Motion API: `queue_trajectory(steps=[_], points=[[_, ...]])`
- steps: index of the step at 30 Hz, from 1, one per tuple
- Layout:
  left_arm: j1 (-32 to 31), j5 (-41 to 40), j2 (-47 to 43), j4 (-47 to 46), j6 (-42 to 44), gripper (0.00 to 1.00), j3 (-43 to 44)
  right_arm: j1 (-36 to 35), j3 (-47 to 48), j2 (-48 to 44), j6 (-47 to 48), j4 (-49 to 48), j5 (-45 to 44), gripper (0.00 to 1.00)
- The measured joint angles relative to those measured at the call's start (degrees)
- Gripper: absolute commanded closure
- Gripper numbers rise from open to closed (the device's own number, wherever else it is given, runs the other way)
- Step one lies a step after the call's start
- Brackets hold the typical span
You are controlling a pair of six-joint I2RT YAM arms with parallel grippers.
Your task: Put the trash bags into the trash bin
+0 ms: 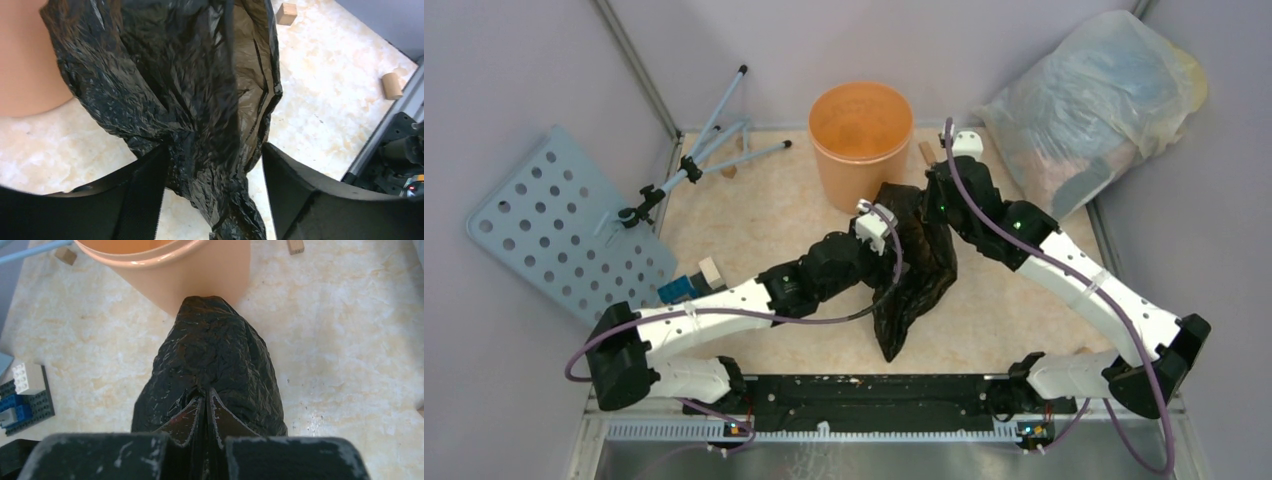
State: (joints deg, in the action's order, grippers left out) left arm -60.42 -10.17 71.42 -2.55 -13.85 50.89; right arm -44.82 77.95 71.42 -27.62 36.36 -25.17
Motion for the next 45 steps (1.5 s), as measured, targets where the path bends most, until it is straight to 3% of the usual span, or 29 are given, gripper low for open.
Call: queue_trajectory(steps=[3,4,5,6,7,9,13,19,29,32,36,45], points=[[0.85,-0.31,0.87,-0.07,0.46,0.79,1.03,-0.02,-1.95,-0.66,0.07,-0.20,-0.33,0.99],[1.22,-0.42,1.05,-0.04,0.26,0.93,1.33,-0.02,-2.60,-0.98,0.17,-0.37,-0.44,0.93],[1.75,-0.44,1.14,-0.07,0.15,1.00,1.60,-0.02,-3.08,-1.31,0.35,-0.48,-0.59,0.86],[2.60,-0.31,1.18,0.00,0.35,1.00,1.75,-0.02,-3.91,-1.88,0.68,-0.79,-0.76,0.72],[3.54,-0.09,1.18,0.04,0.09,1.00,1.86,-0.02,-4.59,-2.40,0.90,-1.01,-0.98,0.50],[6.45,1.31,1.14,0.22,0.00,1.00,1.92,-0.02,-6.40,-3.80,2.38,-2.03,-1.33,0.37],[12.26,4.92,0.02,1.18,-0.70,1.00,1.92,-0.02,-12.00,-7.10,6.69,-5.55,-1.66,0.26],[15.72,9.84,-4.35,1.22,-0.59,1.00,1.90,-0.02,-21.86,-9.33,12.28,-12.15,-1.27,0.23],[16.65,12.63,-5.68,2.16,1.81,1.00,1.64,-0.02,-32.33,-11.17,15.65,-21.00,-2.82,0.31],[17.31,12.44,-5.68,2.93,2.25,1.00,1.46,-0.02,-33.20,-12.81,16.00,-22.34,-4.35,0.52],[18.25,11.98,-5.70,3.52,3.06,1.00,1.44,-0.02,-33.68,-13.81,15.98,-23.15,-5.03,1.00],[20.50,8.83,-5.16,5.62,4.37,0.95,1.95,-0.02,-29.49,-17.62,13.77,-17.31,-2.93,1.00]])
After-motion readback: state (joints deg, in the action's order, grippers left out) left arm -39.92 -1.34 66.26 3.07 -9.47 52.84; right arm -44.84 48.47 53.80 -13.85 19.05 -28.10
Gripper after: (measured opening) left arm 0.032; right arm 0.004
